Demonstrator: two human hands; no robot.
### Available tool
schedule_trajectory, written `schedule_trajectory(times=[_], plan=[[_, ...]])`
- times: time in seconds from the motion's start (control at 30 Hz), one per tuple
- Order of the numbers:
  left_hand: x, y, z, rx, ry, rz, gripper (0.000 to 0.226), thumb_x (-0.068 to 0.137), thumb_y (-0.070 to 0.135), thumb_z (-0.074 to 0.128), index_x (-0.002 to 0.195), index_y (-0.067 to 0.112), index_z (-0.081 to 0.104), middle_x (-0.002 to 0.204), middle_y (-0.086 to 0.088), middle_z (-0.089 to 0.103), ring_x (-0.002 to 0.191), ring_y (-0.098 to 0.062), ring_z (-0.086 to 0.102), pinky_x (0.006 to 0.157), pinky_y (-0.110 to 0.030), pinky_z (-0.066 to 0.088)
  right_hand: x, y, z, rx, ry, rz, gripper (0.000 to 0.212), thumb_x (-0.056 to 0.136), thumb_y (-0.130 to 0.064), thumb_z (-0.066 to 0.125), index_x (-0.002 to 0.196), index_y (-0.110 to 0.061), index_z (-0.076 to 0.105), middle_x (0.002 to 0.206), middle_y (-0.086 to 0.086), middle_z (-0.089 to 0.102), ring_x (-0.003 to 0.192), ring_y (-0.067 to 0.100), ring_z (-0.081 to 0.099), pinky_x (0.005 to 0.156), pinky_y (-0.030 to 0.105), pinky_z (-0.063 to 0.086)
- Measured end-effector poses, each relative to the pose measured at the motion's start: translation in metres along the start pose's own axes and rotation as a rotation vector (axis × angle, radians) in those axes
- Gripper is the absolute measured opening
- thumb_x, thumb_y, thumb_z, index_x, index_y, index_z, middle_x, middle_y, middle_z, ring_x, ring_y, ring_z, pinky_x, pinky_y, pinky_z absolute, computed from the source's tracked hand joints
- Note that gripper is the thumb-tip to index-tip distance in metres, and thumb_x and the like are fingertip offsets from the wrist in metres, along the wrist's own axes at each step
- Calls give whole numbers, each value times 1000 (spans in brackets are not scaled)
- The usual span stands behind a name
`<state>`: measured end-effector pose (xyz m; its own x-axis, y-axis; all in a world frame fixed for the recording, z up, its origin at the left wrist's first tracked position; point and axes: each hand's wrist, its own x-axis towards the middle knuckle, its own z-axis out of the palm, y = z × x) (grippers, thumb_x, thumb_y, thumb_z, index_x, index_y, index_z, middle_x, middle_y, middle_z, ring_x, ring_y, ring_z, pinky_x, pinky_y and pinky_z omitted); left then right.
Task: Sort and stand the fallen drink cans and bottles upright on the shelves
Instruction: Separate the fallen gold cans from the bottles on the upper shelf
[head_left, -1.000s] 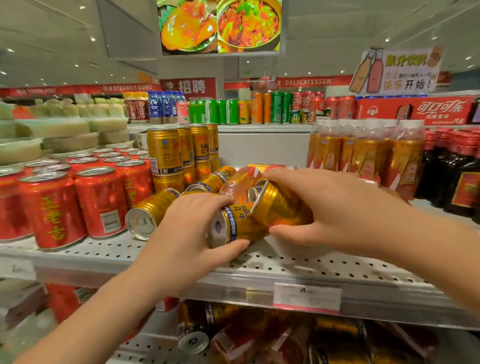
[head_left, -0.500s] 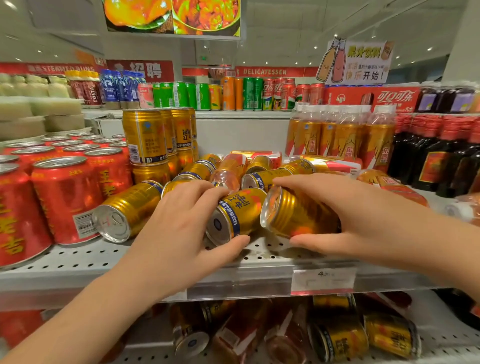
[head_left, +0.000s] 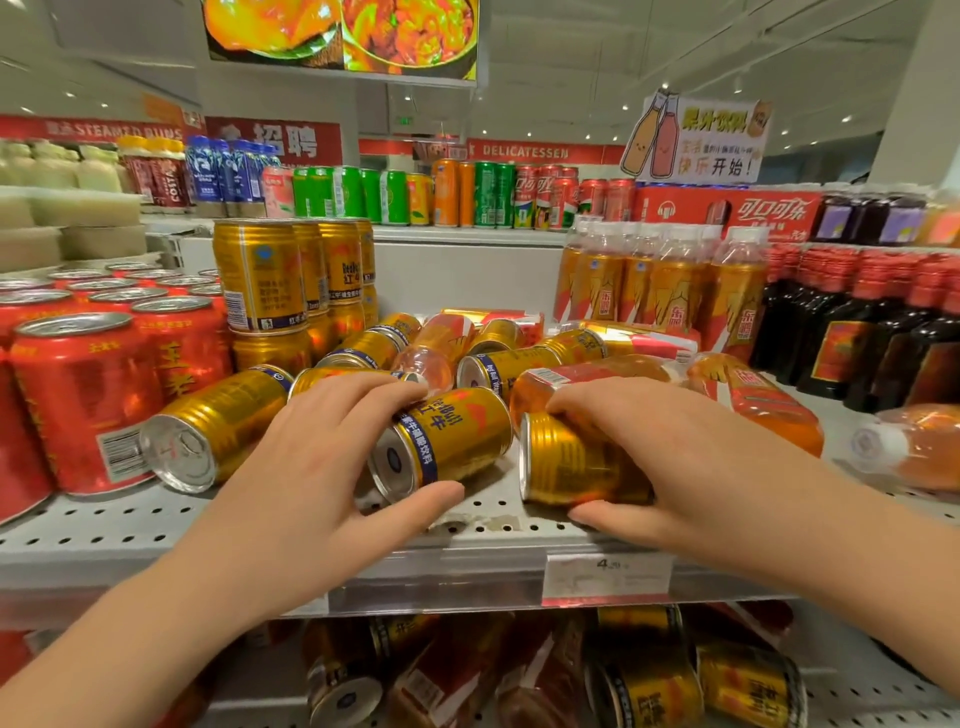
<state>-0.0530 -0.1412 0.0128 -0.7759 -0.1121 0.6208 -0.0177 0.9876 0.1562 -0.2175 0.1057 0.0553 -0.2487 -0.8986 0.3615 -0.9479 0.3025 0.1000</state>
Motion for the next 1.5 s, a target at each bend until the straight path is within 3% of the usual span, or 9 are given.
schedule_trajectory(times=[0.23, 0.5, 0.6, 0.77, 0.9, 0.97, 1.07, 1.3, 1.5], plan=[[7, 20, -1, -119, 111, -40, 52, 94, 71, 45, 135, 41, 53, 131, 33, 47, 130, 3, 44, 104, -24, 35, -11, 11, 19, 131, 64, 20, 74, 87, -76, 48, 151, -54, 19, 140, -27, 37, 124, -5, 38, 94, 16, 38], [50, 54, -2, -125, 72, -18, 35, 97, 62, 46, 120, 42, 62, 115, 30, 59, 117, 5, 54, 93, -17, 41, -27, 35, 27, 219, 137, 29, 81, 86, -82, 41, 153, -51, 10, 146, -28, 31, 128, -8, 35, 98, 13, 36], [87, 69, 1, -135, -49, -35, 43, 92, 69, 44, 122, 42, 61, 111, 33, 60, 110, 16, 52, 84, -7, 40, -30, 37, 29, 254, 155, 26, 78, 89, -76, 44, 154, -45, 14, 144, -24, 37, 126, -4, 41, 97, 16, 42], [163, 94, 32, -109, -398, -110, 51, 88, 69, 60, 132, 43, 55, 120, 20, 62, 106, 0, 60, 92, -31, 55, -39, 31, 39, 336, 186, 34, 78, 93, -69, 46, 155, -42, 7, 149, -24, 25, 129, -6, 35, 93, 7, 36], [195, 105, 60, 64, -652, -153, 68, 80, 79, 62, 138, 50, 43, 104, 25, 52, 92, -1, 54, 72, -22, 41, -41, 33, 41, 348, 215, 20, 79, 94, -67, 46, 155, -40, 5, 146, -23, 28, 128, -3, 38, 91, 8, 41], [201, 106, 67, 133, -682, -174, 73, 78, 80, 63, 141, 51, 38, 102, 23, 48, 92, -5, 54, 72, -25, 38, -40, 34, 41, 343, 241, 7, 77, 94, -67, 45, 155, -40, 7, 143, -21, 35, 125, 1, 42, 91, 13, 47], [208, 108, 75, 207, -682, -182, 77, 76, 82, 63, 141, 47, 41, 115, 16, 50, 99, -13, 56, 76, -29, 40, -38, 37, 43, 393, 265, 26, 75, 94, -67, 47, 154, -41, 11, 138, -18, 40, 120, 4, 47, 89, 20, 53], [218, 100, 75, 73, -491, -215, 68, 75, 68, 73, 133, 37, 54, 106, 12, 66, 90, -6, 64, 83, -34, 60, -33, 40, 50, 418, 285, 71, 69, 89, -66, 54, 141, -48, 12, 128, -17, 38, 110, 6, 50, 78, 15, 52], [251, 112, 67, -235, -350, -137, 49, 75, 60, 80, 112, 41, 55, 92, 15, 69, 70, 3, 70, 55, -17, 58, -19, 33, 47, 345, 271, 34, 59, 93, -54, 53, 143, -47, 21, 145, -3, 32, 116, 19, 52, 76, 34, 58]])
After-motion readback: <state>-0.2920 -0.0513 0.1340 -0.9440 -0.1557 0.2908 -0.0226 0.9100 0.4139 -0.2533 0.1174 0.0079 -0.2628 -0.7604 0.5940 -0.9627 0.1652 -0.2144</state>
